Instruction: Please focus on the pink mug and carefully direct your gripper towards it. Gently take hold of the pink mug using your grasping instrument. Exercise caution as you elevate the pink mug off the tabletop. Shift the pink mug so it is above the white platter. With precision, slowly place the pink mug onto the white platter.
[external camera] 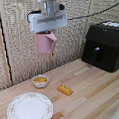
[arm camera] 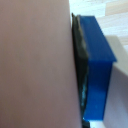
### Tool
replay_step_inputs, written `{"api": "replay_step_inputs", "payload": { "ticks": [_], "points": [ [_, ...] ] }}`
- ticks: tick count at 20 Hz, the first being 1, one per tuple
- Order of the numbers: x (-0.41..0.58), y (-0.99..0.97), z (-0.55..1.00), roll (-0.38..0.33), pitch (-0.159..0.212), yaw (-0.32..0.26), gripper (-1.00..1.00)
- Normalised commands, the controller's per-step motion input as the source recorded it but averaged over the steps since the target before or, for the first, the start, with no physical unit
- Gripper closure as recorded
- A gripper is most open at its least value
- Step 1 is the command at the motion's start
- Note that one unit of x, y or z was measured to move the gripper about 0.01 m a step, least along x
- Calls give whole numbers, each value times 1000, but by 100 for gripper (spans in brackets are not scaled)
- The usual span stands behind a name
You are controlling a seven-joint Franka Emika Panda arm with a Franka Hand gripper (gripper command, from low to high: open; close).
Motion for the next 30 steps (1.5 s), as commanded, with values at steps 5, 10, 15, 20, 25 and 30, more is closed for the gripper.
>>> {"api": "replay_step_inputs", "payload": {
  "ticks": [5, 10, 15, 20, 25, 30],
  "points": [
    [-224, 760, -430, 0, 0, 65, 100],
    [-146, 732, -562, -14, -1, 72, 100],
    [-42, 654, -564, -35, 0, 92, 100],
    [0, 355, -558, -44, -18, 90, 100],
    [-85, 94, -614, -90, -10, 89, 100],
    [13, 3, -542, -67, -29, 123, 100]
  ]
}}
